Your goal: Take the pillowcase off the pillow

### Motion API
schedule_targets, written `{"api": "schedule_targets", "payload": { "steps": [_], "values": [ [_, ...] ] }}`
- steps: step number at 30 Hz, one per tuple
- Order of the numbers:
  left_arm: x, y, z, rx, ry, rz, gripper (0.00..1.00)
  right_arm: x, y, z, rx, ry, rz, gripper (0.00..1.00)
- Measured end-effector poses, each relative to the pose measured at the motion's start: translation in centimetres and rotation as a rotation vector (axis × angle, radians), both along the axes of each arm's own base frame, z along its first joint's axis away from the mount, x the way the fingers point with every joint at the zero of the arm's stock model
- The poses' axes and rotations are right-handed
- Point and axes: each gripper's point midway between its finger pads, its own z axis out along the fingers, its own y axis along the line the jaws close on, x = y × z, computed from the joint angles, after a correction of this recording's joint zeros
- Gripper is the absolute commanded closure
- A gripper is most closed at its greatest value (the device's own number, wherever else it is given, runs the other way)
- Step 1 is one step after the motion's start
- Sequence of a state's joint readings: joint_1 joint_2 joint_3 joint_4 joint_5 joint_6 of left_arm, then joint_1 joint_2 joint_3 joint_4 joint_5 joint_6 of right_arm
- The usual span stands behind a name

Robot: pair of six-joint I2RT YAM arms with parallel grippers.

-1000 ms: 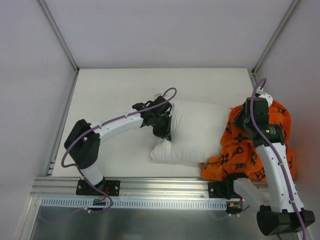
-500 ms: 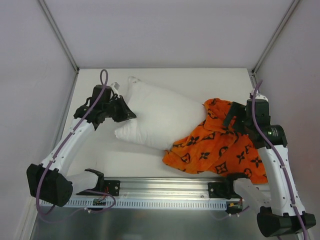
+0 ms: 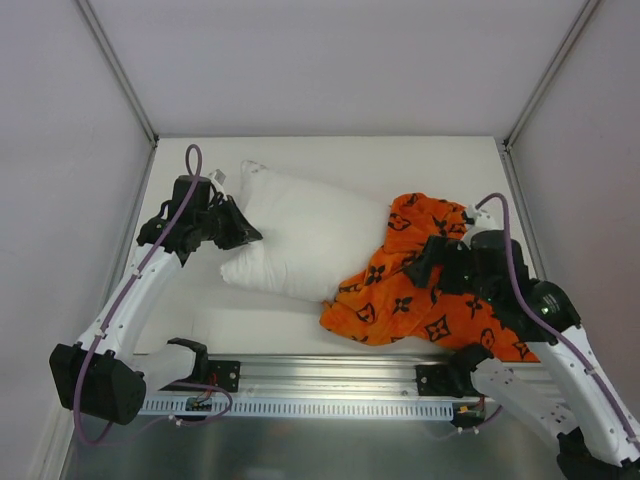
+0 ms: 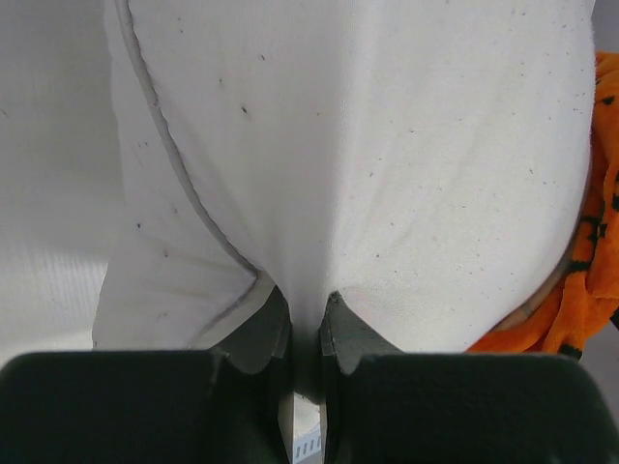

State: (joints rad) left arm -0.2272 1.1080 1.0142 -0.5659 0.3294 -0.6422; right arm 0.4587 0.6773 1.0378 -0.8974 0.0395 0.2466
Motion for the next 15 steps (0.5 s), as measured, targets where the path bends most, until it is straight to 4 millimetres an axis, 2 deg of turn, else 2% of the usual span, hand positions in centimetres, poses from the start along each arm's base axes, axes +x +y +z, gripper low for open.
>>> {"api": "schedule_targets", "payload": {
  "steps": [6, 7, 8, 10, 11, 13, 15],
  "values": [
    [0.0, 0.0, 0.0, -0.002, 0.001, 0.002, 1.0, -1.2, 5.1, -3.6, -0.04, 0.084, 0.138, 0.03],
    [0.0, 0.0, 0.0, -0.002, 0.001, 0.002, 1.0, -1.1, 6.0, -4.2, -0.063, 0.096, 0.155, 0.13],
    [0.0, 0.0, 0.0, -0.002, 0.001, 0.002, 1.0, -0.9, 6.6, -5.0, -0.097, 0.108, 0.163, 0.36],
    [-0.1, 0.1, 0.0, 0.001, 0.005, 0.005, 1.0, 0.0, 7.0, -6.8, -0.181, 0.14, 0.14, 0.62],
    [-0.1, 0.5, 0.1, 0.004, 0.011, 0.014, 1.0, 0.5, 6.6, -7.9, -0.233, 0.162, 0.104, 0.82],
    [-0.1, 1.2, 0.9, -0.009, 0.02, 0.029, 1.0, 1.0, 5.6, -8.5, -0.287, 0.169, 0.064, 0.99],
    [0.3, 2.6, 2.1, -0.047, 0.022, 0.067, 1.0, 1.4, 4.4, -7.7, -0.268, 0.148, 0.019, 0.99]
  ]
}}
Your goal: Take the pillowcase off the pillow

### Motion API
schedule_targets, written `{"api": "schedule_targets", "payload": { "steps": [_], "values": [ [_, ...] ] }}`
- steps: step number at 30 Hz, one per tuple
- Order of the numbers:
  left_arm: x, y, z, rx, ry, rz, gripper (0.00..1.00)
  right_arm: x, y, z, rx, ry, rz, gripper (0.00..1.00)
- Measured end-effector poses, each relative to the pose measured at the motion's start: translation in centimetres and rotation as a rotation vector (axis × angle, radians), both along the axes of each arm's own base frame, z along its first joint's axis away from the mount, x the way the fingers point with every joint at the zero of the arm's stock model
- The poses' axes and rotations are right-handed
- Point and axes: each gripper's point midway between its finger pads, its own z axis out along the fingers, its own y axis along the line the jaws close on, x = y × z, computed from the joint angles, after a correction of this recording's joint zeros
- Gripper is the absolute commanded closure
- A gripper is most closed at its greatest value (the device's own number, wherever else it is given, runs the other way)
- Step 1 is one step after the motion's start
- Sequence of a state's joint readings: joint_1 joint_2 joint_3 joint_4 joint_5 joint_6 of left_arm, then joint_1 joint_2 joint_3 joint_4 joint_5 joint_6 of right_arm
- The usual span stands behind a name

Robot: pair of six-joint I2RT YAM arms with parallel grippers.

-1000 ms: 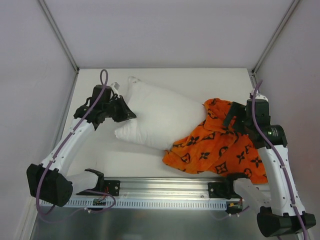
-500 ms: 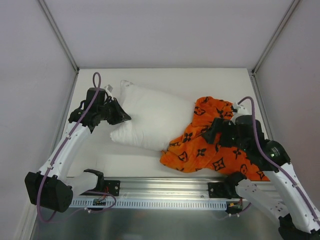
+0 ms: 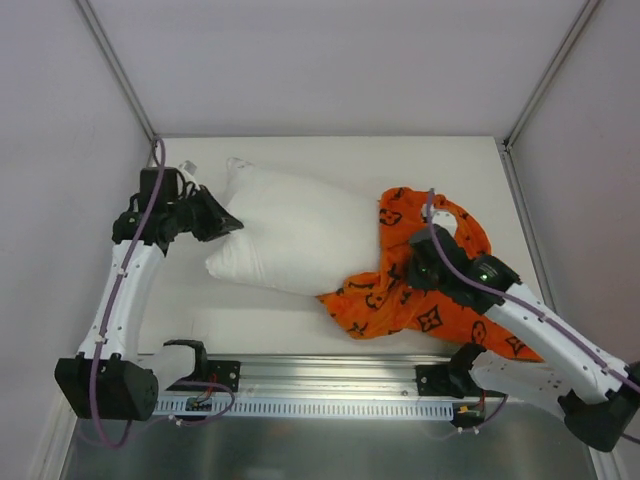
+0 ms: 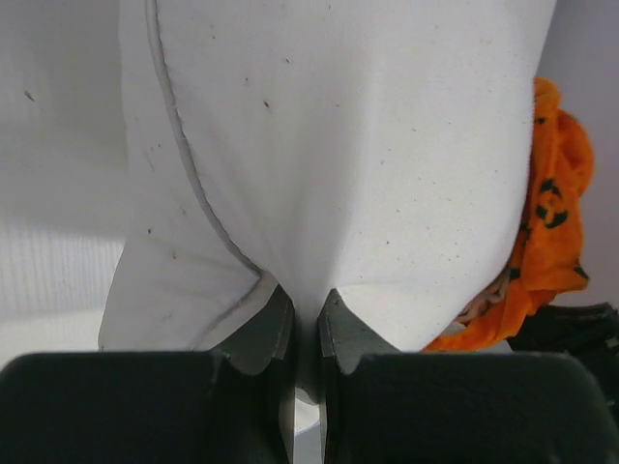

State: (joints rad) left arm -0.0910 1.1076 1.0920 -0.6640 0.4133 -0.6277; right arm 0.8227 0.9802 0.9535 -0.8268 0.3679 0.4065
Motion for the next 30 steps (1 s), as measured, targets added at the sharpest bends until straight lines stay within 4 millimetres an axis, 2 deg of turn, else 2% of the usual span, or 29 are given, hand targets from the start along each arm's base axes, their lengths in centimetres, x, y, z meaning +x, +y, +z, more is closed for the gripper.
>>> {"api": "schedule_targets", "payload": {
  "steps": [3, 6, 9, 12, 13, 15, 16, 17, 18, 21, 23, 25, 30],
  "values": [
    [1.2, 3.5, 2.3, -0.048, -0.029, 0.11, 1.0, 0.8, -3.7, 2.8, 0.05, -0.092, -0.116, 0.99],
    [1.8, 6.6, 4.4, -0.079, -0.075, 0.207, 1.0, 0.8, -7.2, 6.8, 0.103, -0.211, -0.216, 0.99],
    [0.9, 6.8, 5.5, -0.121, -0.087, 0.223, 1.0, -0.1, -9.2, 11.0, 0.128, -0.298, -0.251, 0.99],
    [0.0, 6.3, 6.5, -0.147, -0.1, 0.208, 1.0, -0.4, -9.9, 13.6, 0.136, -0.35, -0.254, 0.99],
    [0.0, 6.2, 6.7, -0.153, -0.104, 0.208, 1.0, -0.2, -9.8, 13.8, 0.138, -0.353, -0.251, 0.99],
    [0.0, 6.3, 6.8, -0.158, -0.102, 0.216, 1.0, 0.3, -9.2, 12.9, 0.132, -0.324, -0.234, 0.99],
    [0.1, 6.4, 6.8, -0.157, -0.1, 0.224, 1.0, 0.8, -8.6, 12.1, 0.132, -0.304, -0.218, 0.9],
    [0.1, 6.6, 6.7, -0.155, -0.099, 0.231, 1.0, 1.1, -7.9, 10.6, 0.121, -0.26, -0.197, 0.77],
    [0.2, 6.9, 6.6, -0.149, -0.099, 0.244, 1.0, 1.4, -7.0, 8.7, 0.106, -0.194, -0.163, 0.4],
    [0.8, 8.2, 6.1, -0.12, -0.09, 0.296, 1.0, 1.7, -5.1, 3.6, 0.045, -0.002, -0.071, 0.02],
    [1.5, 9.1, 5.6, -0.106, -0.076, 0.326, 1.0, 1.0, -4.6, 1.3, 0.028, 0.085, -0.026, 0.04],
    [2.2, 9.5, 5.4, -0.099, -0.068, 0.336, 1.0, -0.1, -4.7, 1.2, 0.062, 0.091, -0.005, 0.04],
    [3.1, 10.3, 4.7, -0.078, -0.042, 0.364, 1.0, -2.6, -6.8, 7.0, 0.197, -0.14, -0.041, 0.04]
  ]
}}
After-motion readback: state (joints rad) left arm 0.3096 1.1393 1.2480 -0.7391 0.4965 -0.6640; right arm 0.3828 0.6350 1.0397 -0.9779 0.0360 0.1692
